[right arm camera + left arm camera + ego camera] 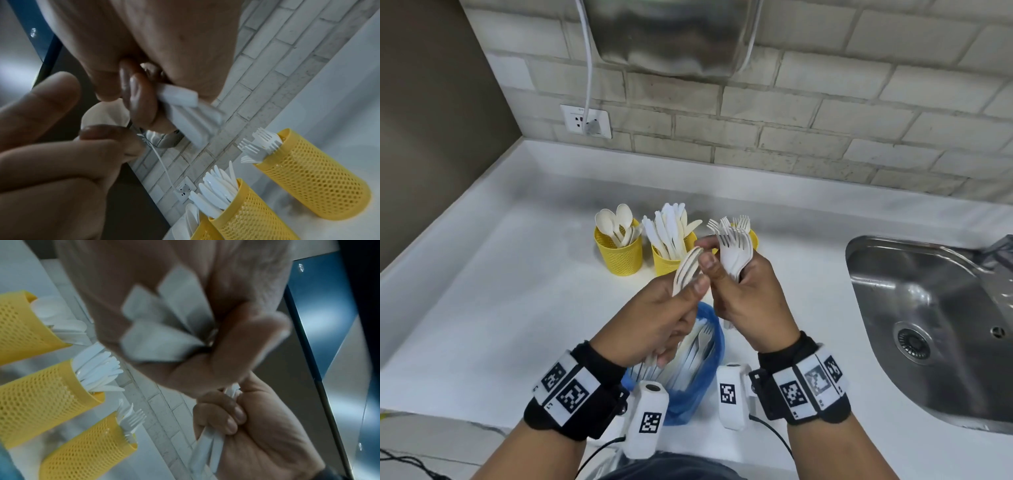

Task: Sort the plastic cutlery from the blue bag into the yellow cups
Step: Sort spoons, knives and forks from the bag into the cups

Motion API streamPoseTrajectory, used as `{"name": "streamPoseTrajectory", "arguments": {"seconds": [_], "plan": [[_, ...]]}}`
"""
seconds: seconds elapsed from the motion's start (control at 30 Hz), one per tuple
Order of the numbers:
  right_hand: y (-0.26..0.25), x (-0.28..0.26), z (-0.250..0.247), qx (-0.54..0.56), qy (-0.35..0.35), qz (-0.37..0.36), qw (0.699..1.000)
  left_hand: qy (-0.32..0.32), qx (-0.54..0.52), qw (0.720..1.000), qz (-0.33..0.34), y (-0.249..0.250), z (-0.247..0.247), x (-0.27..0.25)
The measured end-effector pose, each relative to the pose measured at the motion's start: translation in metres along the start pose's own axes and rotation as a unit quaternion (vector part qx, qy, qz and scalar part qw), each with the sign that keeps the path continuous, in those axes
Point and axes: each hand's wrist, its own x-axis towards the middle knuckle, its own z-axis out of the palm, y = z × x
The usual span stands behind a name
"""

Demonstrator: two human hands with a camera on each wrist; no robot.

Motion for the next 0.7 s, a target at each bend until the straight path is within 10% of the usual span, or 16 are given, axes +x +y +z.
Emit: {"name": "streamPoseTrajectory", "arguments": {"seconds": [0.23, 0.47, 0.7], "plan": [[0.0, -0.008, -0.007, 0.034, 0.024, -0.006, 0.999, -0.072, -0.011, 0.997, 0.023, -0.004, 0.015, -0.003], [-0.004, -0.009, -0.021, -0.063, 0.139, -0.071, 0.986, 0.174, 0.196, 0.953, 0.153, -0.023, 0.01, 0.007], [-0.007, -0.006, -0.017, -0.072, 0.123, -0.068, 0.987, 0.159, 0.182, 0.96, 0.141, -0.019, 0.01, 0.005]]}}
